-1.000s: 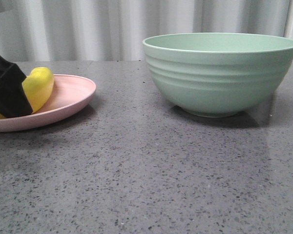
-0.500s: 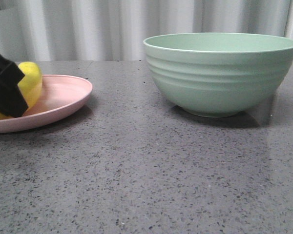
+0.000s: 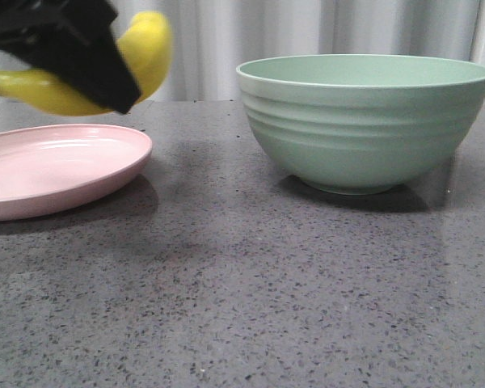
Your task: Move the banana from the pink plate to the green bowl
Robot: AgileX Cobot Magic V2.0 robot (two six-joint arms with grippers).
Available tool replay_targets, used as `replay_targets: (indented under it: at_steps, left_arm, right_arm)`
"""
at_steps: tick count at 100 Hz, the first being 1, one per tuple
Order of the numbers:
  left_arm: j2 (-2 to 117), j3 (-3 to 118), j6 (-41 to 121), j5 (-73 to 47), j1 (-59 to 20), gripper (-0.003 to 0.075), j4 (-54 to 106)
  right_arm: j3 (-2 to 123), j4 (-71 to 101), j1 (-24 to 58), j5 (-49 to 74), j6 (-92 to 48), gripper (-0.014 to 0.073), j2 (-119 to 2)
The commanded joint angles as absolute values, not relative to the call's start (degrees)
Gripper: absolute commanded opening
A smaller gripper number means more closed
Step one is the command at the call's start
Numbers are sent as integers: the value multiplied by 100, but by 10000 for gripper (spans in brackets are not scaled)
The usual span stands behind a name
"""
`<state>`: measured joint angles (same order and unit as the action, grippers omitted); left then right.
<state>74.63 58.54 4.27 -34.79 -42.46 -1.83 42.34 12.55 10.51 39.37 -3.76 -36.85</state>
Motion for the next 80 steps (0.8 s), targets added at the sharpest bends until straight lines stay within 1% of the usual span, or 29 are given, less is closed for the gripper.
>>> replay_targets:
  at_steps: [1,10,20,35,58,80]
  left_arm:
    - [7242,6144,464,-3189,-4566,-18,-179]
    - [7242,6218,464,-3178,-4828,-19,-169]
    - [7242,6271,471,-3130,-5120,-19,-169]
    - [7242,6300,471,-3130,-5381,-18,-169]
    - [7242,6300,471,-3118,-5487,-19,-191]
    - [7242,6300,471,-3118,-5487,-18,-207]
  right_arm:
    - [4757,1409,1417,3589,-464,355,-4225]
    - [5184,1459,1862,3542,-464,390,-4849]
    - [5677,1723,2281,3316,-464,390,-5532]
    - [6409,1825,2666,3134,-464,390,-6470]
    - [7289,2268,2764,3136,-464,390,-7599]
    - [7482,2373,2764,3088,-464,390,-8100]
